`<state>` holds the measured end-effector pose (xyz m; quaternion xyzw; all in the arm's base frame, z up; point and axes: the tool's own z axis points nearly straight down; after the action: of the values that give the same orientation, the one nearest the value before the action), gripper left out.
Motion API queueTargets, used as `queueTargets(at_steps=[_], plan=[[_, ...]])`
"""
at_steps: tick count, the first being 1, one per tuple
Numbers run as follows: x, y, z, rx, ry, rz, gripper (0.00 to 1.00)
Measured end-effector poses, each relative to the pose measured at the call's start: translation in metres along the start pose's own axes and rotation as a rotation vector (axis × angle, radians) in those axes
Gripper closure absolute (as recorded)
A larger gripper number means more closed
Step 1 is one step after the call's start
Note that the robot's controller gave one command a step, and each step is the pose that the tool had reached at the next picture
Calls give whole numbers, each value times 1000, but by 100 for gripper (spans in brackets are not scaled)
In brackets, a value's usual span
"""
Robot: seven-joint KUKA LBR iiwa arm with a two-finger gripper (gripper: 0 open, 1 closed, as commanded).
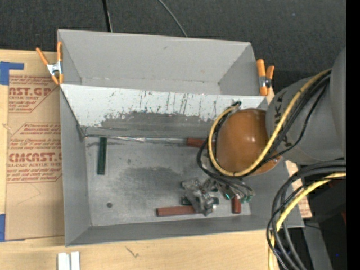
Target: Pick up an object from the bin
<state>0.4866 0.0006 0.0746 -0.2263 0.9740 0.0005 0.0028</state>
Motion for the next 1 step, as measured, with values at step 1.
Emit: queueTargets(at_steps=[1], plan=[[-3,4,0,2,6,50,0]])
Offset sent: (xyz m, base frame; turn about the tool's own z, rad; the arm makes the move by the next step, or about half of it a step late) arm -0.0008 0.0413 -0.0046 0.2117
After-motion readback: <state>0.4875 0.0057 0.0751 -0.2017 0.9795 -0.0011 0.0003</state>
